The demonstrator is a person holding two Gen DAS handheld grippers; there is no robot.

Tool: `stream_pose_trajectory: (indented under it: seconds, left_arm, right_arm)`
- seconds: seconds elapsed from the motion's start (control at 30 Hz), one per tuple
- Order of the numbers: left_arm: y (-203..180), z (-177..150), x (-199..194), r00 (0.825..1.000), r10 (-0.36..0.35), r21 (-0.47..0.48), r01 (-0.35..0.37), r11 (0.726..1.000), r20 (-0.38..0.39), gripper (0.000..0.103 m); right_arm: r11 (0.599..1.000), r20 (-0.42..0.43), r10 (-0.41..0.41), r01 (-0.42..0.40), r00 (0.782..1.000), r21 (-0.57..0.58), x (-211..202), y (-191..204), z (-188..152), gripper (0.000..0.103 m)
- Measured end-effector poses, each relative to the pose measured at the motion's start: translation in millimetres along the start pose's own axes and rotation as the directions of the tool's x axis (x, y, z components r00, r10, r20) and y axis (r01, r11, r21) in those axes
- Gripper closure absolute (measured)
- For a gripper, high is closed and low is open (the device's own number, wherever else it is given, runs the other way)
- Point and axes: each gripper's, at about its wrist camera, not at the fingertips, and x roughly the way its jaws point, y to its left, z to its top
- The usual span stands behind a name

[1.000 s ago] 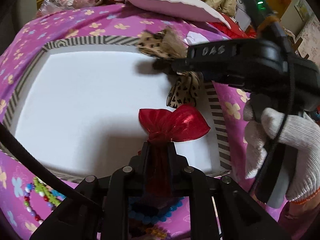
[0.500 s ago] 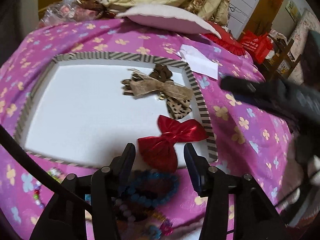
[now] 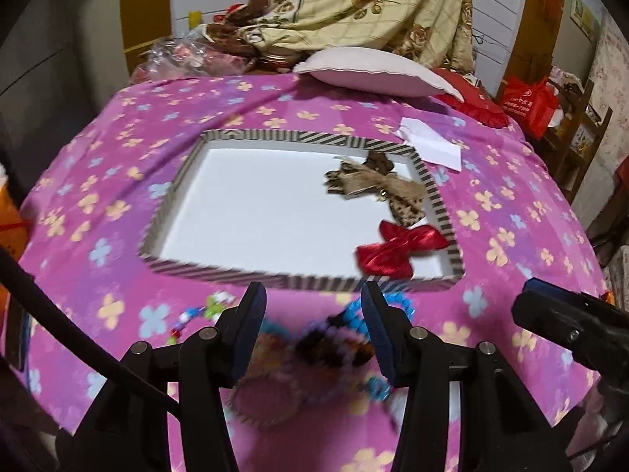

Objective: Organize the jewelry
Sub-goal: 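Grasp the white fluffy scrunchie with the right tool and lift it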

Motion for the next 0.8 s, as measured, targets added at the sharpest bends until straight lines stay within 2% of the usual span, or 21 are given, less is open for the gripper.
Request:
stream_pose_trajectory:
  seconds: [0.3,0.63,0.8]
  left_arm:
    - [23.7,-30.1,-26.2,0.997,0.073,-0.025,-0.073,0.997,0.009,0.057]
    - [46.9,-51.6,-40.9,0.992,0.123,-0.071,-0.121,0.990,0.021,0.057]
    - [55.3,-56.2,-42.0,0.991,0.133,-0.093,-0.131,0.987,0.020,0.057]
  right_arm:
    - [1.000,-0.027,0.004,-0.004,1.000,-0.006,3.6,22.2,-37.0,0.038]
    - [0.995,-0.025,-0.056,0.054,0.998,-0.085,3.3,46.2,-48.6,0.035]
    - [0.994,-0.022,-0.055,0.053,0.998,-0.099,-0.2,51.1,-51.1,0.035]
